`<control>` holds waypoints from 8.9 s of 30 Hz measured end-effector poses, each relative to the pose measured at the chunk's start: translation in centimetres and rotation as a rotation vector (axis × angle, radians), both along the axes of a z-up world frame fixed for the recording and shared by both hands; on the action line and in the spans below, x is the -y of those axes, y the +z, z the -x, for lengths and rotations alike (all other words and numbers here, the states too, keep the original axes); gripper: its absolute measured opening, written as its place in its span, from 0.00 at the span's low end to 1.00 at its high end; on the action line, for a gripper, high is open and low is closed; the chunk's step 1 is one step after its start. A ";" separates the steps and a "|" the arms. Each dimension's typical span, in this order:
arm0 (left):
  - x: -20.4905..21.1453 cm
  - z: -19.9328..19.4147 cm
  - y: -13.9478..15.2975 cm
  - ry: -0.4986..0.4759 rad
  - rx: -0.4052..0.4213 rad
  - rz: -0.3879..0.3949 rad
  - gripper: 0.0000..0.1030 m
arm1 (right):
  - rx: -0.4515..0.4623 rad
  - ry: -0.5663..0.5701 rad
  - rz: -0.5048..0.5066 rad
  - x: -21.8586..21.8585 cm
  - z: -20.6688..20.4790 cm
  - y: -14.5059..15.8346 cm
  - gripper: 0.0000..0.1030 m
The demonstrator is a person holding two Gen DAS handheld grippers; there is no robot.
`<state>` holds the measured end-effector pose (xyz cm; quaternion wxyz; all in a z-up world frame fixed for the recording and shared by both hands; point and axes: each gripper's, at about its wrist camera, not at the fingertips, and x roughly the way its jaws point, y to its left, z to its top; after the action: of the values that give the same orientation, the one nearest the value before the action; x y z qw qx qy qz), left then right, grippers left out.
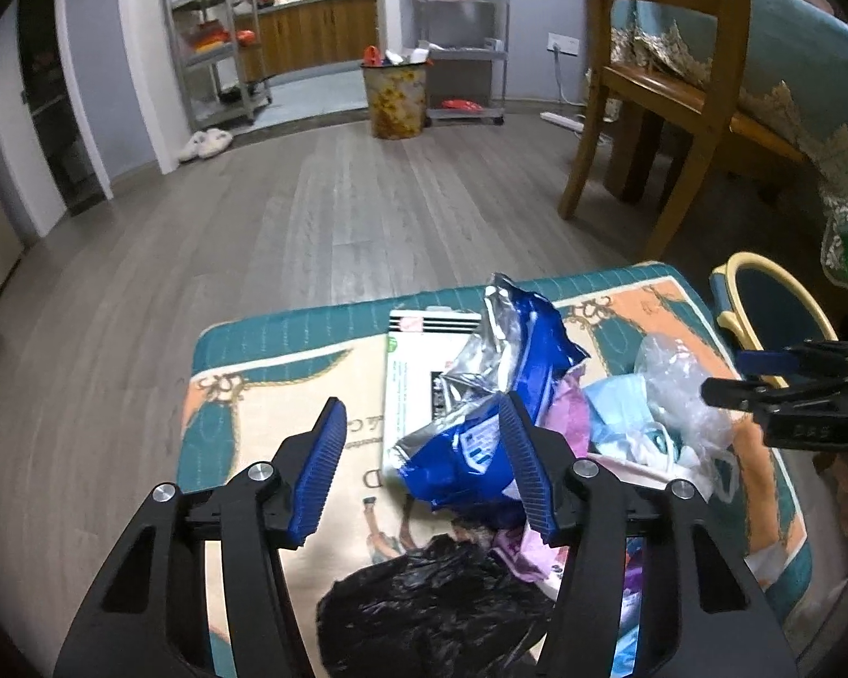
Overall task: Collect trash
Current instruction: 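Grasp the clear plastic bag with the right tool while the left tool grasps the pink wrapper, then carry the clear bag and pink wrapper with both tools over the teal bin, then open both tools to drop the bag and wrapper into the bin, then move both open tools back over the trash pile, then grasp the blue face mask with the right tool while the left tool grasps the black plastic bag, then lift and carry the mask and black bag with both tools over the bin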
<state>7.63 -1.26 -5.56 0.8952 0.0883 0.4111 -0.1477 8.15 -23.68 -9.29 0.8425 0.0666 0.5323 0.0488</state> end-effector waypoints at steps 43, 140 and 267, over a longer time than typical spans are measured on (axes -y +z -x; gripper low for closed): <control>6.9 0.6 -1.1 -0.221 -0.100 0.023 0.18 | 0.083 -0.063 -0.065 3.1 3.8 6.2 0.07; 25.6 3.7 4.1 -0.460 0.082 0.224 0.75 | 0.114 -0.537 -0.070 23.6 8.7 4.0 0.60; 13.5 5.2 8.6 -0.223 0.085 0.153 0.08 | 0.280 -0.189 0.007 13.4 4.5 10.7 0.10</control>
<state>2.40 -14.80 3.08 0.8940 0.0711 0.3479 -0.2733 3.61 -37.10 1.38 0.9095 0.1061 0.4012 -0.0239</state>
